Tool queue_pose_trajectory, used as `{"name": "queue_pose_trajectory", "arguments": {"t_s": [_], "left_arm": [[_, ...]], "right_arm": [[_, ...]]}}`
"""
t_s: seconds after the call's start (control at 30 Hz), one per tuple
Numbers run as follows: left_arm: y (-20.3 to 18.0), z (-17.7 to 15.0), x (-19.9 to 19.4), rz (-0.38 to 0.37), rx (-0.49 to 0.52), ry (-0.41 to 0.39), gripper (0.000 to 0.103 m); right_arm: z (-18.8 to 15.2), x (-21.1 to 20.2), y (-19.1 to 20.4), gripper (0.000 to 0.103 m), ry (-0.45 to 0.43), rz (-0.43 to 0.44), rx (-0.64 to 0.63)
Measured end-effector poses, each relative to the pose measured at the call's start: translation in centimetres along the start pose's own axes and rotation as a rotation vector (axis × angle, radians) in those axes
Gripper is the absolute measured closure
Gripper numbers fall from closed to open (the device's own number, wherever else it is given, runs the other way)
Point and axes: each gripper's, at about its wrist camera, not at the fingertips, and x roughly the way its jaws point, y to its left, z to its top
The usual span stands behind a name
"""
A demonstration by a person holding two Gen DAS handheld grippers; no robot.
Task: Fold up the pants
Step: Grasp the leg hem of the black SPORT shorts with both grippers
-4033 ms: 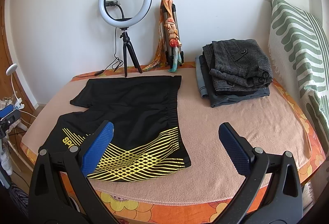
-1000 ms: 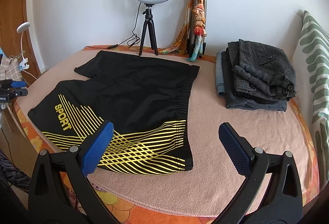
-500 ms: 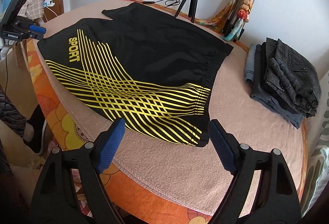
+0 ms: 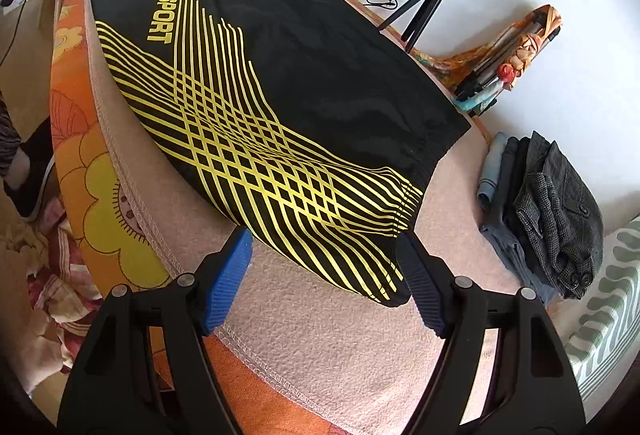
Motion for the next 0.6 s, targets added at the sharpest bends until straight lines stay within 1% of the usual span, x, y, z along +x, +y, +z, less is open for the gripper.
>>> {"name": "queue_pose_trajectory", "arguments": {"t_s": [0.07, 0.13, 0.17, 0.2, 0.23, 0.27, 0.3, 0.33, 0.4, 0.53, 0.6], "left_arm": [[0.1, 0.2, -0.1, -0.001, 0.004, -0.007, 0.075], [0.0, 0.2, -0.1, 0.001, 0.017, -0.011, 0.075], [-0.1, 0.2, -0.1, 0.002, 0.024, -0.012, 0.075], [-0.1, 0.2, -0.1, -0.001, 0.03, -0.013, 0.075], [-0.3, 0.1, -0.2, -0.005, 0.037, -0.014, 0.075], [-0.4, 0.1, -0.2, -0.011, 0.046, -0.017, 0.075], [-0.6, 0.0, -0.2, -0.015, 0.055, -0.018, 0.075], [-0.8, 0.0, -0.3, -0.017, 0.066, -0.017, 0.074], [-1.3, -0.2, -0.3, -0.023, 0.083, -0.018, 0.067], [-2.3, -0.5, -0.3, -0.05, 0.127, -0.01, 0.064], [-2.9, -0.6, -0.2, -0.038, 0.154, -0.007, 0.058]], "right_arm": [[0.0, 0.4, 0.4, 0.03, 0.013, -0.011, -0.024], [0.0, 0.7, 0.5, 0.049, 0.029, -0.01, -0.035], [0.0, 0.8, 0.5, 0.053, 0.034, -0.013, -0.036], [0.0, 0.9, 0.5, 0.062, 0.039, -0.019, -0.038], [0.1, 1.0, 0.4, 0.074, 0.045, -0.024, -0.036], [0.1, 1.1, 0.2, 0.08, 0.051, -0.023, -0.027], [0.3, 1.2, -0.1, 0.089, 0.054, -0.016, -0.012], [0.4, 1.1, -0.4, 0.092, 0.049, -0.01, 0.005], [1.0, 0.8, -1.1, 0.095, 0.032, -0.018, 0.033], [2.4, 0.0, -2.9, 0.097, -0.008, -0.053, 0.107], [3.2, -0.4, -3.8, 0.097, -0.024, -0.054, 0.146]]}}
